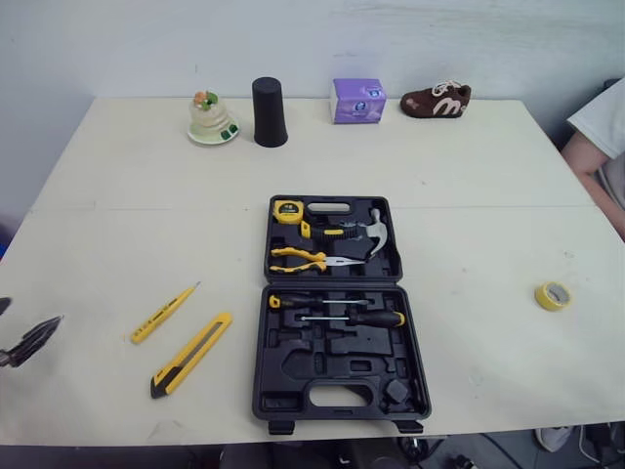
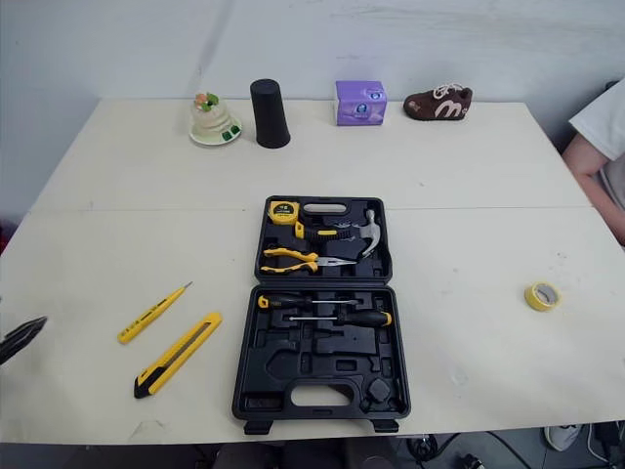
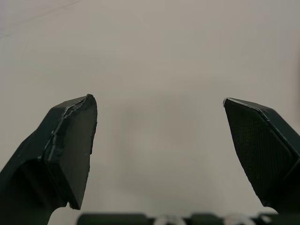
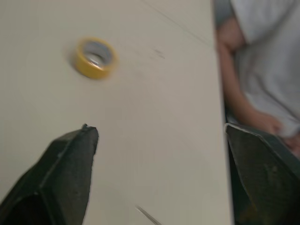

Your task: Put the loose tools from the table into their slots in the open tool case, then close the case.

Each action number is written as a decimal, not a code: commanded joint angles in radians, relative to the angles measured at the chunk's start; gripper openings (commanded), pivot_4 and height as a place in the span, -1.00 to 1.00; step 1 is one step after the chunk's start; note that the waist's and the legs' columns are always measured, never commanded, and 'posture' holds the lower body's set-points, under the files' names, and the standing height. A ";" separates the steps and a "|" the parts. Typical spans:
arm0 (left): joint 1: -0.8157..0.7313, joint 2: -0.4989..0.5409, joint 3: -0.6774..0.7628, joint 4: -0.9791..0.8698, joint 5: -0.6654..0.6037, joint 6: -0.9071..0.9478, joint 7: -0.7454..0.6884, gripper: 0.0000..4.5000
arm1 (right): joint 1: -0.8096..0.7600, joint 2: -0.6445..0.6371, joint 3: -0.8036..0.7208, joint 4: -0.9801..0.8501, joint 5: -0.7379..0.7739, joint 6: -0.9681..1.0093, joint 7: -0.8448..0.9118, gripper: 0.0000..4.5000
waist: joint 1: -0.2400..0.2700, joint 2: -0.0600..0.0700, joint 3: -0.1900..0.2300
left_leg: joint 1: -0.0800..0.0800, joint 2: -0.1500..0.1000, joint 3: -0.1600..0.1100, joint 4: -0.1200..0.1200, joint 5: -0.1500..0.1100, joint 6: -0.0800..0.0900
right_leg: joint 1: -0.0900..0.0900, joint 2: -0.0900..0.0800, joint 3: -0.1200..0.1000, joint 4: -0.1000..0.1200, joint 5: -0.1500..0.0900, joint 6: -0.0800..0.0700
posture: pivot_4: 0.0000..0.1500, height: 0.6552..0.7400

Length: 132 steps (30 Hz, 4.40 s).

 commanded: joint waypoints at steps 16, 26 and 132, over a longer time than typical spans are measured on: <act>0.043 0.014 -0.131 -0.306 -0.046 0.005 -0.106 1.00 | -0.185 0.046 0.365 -0.470 0.230 0.162 -0.007 0.99 | -0.007 0.003 0.002 | 0.012 0.001 0.000 -0.004 -0.002 -0.002 | 0.010 -0.001 0.000 0.003 0.004 -0.001 | 1.00 1.00; -0.074 0.070 -0.321 -0.497 -0.085 0.447 -0.012 1.00 | -0.367 0.013 0.687 -0.928 0.443 0.428 0.078 0.99 | 0.012 0.004 0.004 | 0.004 0.000 -0.001 -0.011 0.005 -0.004 | 0.000 0.001 0.000 0.001 -0.001 0.000 | 1.00 1.00; -0.638 -0.296 -1.186 -0.601 0.240 0.186 -0.160 -0.99 | 0.037 0.049 0.517 -0.986 0.246 0.370 0.204 1.00 | 0.058 0.005 0.007 | -0.001 0.000 -0.005 0.019 0.006 -0.001 | 0.002 0.015 0.006 0.017 0.002 0.005 | 1.00 1.00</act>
